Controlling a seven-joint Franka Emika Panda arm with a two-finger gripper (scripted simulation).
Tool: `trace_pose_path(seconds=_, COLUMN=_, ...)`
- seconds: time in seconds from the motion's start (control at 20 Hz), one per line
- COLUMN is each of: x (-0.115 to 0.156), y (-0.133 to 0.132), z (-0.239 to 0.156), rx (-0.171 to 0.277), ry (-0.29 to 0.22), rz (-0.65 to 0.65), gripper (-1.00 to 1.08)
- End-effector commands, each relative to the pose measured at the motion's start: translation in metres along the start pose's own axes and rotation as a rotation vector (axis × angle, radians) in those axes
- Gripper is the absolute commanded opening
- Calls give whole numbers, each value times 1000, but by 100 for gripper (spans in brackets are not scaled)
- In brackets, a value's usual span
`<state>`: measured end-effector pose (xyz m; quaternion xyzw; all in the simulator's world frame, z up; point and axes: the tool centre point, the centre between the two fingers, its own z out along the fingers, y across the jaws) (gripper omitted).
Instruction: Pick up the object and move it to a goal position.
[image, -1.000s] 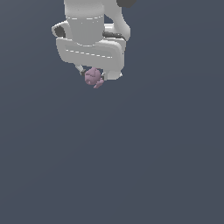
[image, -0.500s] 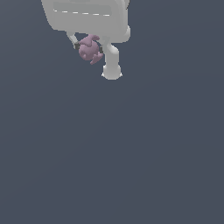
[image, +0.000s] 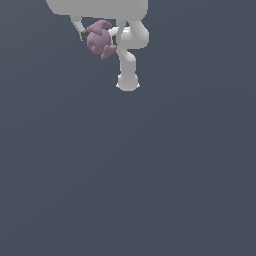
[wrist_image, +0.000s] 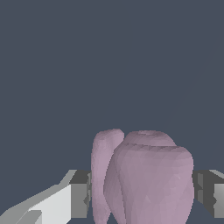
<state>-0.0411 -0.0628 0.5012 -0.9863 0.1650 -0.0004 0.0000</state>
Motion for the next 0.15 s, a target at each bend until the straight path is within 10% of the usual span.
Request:
trace_pose_path(seconds=0.0, x=0, y=0, z=-2, rx=0, ry=-1, rz=0, gripper=-100)
trace_pose_path(seconds=0.1, x=1, y=0, z=-3, rx=0, ry=-1, rz=0, gripper=-100)
